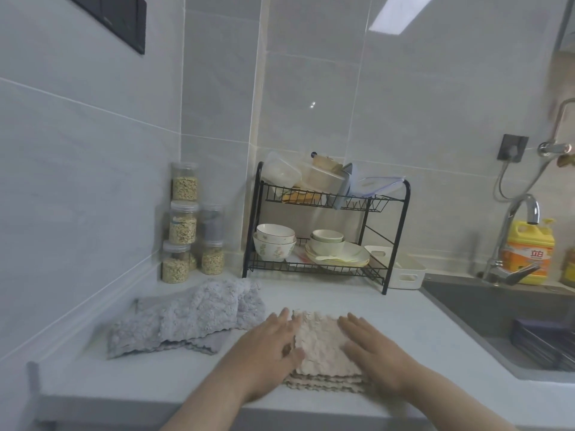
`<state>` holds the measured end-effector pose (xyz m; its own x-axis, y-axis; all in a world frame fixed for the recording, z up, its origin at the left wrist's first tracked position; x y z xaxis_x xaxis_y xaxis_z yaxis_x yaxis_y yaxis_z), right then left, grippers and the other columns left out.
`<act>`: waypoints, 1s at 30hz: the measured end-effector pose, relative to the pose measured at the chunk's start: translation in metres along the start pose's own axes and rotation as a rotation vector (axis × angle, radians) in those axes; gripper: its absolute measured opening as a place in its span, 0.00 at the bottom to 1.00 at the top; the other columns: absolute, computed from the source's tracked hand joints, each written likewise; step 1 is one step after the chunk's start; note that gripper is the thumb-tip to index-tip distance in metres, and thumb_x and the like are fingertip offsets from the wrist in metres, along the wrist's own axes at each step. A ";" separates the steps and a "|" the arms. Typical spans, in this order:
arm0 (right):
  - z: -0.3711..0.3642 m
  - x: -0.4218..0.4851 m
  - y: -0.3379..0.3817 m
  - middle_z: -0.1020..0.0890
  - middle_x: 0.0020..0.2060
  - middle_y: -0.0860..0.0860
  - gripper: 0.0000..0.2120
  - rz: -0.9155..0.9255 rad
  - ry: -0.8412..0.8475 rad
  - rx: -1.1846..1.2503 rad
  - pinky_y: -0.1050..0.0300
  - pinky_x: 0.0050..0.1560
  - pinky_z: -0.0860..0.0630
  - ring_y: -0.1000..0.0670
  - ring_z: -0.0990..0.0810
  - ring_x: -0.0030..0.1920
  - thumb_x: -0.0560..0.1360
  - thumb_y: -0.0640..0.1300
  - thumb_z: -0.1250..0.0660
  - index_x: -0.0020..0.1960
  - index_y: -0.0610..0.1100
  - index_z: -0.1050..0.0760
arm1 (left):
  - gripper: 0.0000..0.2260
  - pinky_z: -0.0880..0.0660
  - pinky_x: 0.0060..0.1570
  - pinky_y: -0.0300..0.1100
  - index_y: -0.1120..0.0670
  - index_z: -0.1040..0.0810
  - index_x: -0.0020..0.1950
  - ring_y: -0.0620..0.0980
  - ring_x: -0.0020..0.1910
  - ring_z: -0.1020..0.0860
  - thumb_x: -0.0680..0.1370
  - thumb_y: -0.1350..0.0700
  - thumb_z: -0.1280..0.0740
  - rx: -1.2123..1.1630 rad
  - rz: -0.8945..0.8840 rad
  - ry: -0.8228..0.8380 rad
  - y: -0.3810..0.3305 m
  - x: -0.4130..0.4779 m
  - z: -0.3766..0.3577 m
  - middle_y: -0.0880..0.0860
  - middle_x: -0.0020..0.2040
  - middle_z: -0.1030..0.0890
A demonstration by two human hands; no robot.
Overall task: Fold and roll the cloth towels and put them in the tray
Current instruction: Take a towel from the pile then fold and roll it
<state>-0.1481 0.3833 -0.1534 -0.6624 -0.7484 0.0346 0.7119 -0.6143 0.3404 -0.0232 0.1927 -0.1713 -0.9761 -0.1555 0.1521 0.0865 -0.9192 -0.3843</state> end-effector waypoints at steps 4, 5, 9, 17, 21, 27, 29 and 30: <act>-0.017 0.004 -0.017 0.60 0.75 0.60 0.63 0.018 0.074 -0.197 0.51 0.76 0.57 0.54 0.61 0.76 0.47 0.80 0.81 0.78 0.55 0.61 | 0.26 0.62 0.73 0.47 0.37 0.56 0.76 0.46 0.77 0.61 0.79 0.34 0.54 0.170 0.030 0.112 0.003 0.003 -0.005 0.42 0.77 0.59; -0.017 0.005 -0.016 0.61 0.75 0.59 0.65 0.020 0.091 -0.224 0.51 0.76 0.58 0.54 0.61 0.76 0.45 0.79 0.83 0.78 0.54 0.62 | 0.27 0.63 0.73 0.47 0.37 0.56 0.76 0.46 0.77 0.61 0.79 0.34 0.55 0.191 0.049 0.124 0.004 0.003 -0.005 0.43 0.78 0.59; -0.020 0.004 -0.017 0.59 0.78 0.53 0.54 -0.056 0.028 -0.049 0.50 0.76 0.56 0.51 0.58 0.78 0.61 0.79 0.74 0.78 0.50 0.60 | 0.27 0.63 0.73 0.47 0.38 0.56 0.76 0.47 0.77 0.60 0.79 0.34 0.55 0.218 0.071 0.150 0.001 0.003 -0.005 0.45 0.78 0.58; -0.006 -0.004 -0.012 0.29 0.33 0.54 0.14 -0.090 -0.312 0.216 0.63 0.36 0.35 0.56 0.32 0.35 0.72 0.56 0.33 0.39 0.51 0.35 | 0.34 0.48 0.75 0.50 0.52 0.31 0.71 0.53 0.77 0.46 0.76 0.31 0.52 0.006 0.289 0.056 -0.010 0.017 -0.002 0.54 0.78 0.43; 0.002 -0.008 -0.031 0.17 0.36 0.48 0.09 -0.119 -0.431 0.838 0.57 0.42 0.24 0.55 0.20 0.37 0.70 0.37 0.28 0.46 0.46 0.26 | 0.19 0.25 0.50 0.38 0.49 0.23 0.48 0.42 0.49 0.24 0.70 0.35 0.33 -0.337 0.203 -0.132 -0.041 0.047 -0.008 0.46 0.52 0.23; 0.002 -0.004 -0.054 0.19 0.50 0.31 0.22 -0.128 -0.392 1.426 0.32 0.57 0.25 0.30 0.20 0.52 0.62 0.32 0.30 0.56 0.35 0.26 | 0.42 0.21 0.47 0.43 0.60 0.36 0.72 0.53 0.50 0.18 0.63 0.57 0.20 -1.127 0.286 0.036 -0.046 0.081 -0.028 0.59 0.57 0.20; 0.002 -0.002 -0.053 0.19 0.50 0.31 0.23 -0.121 -0.357 1.437 0.34 0.57 0.26 0.31 0.20 0.51 0.62 0.31 0.30 0.57 0.34 0.26 | 0.21 0.21 0.43 0.43 0.64 0.23 0.53 0.54 0.42 0.17 0.64 0.61 0.22 -1.098 0.277 -0.003 -0.045 0.082 -0.027 0.60 0.45 0.16; 0.003 -0.003 -0.051 0.19 0.50 0.31 0.23 -0.112 -0.335 1.434 0.33 0.57 0.26 0.31 0.20 0.51 0.62 0.32 0.29 0.57 0.34 0.26 | 0.14 0.21 0.42 0.44 0.64 0.23 0.47 0.55 0.40 0.17 0.66 0.64 0.23 -1.108 0.300 -0.042 -0.044 0.082 -0.027 0.60 0.41 0.16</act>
<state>-0.1836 0.4174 -0.1683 -0.8611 -0.5007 0.0888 -0.0470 0.2523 0.9665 -0.1122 0.2301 -0.1669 -0.9364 -0.3458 -0.0589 0.0713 -0.0232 -0.9972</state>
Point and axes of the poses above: each hand's wrist, its own x-axis towards the middle knuckle, its own z-axis out of the back of the hand, y = z × x, the point moved 2 cm from there along x, towards the middle knuckle
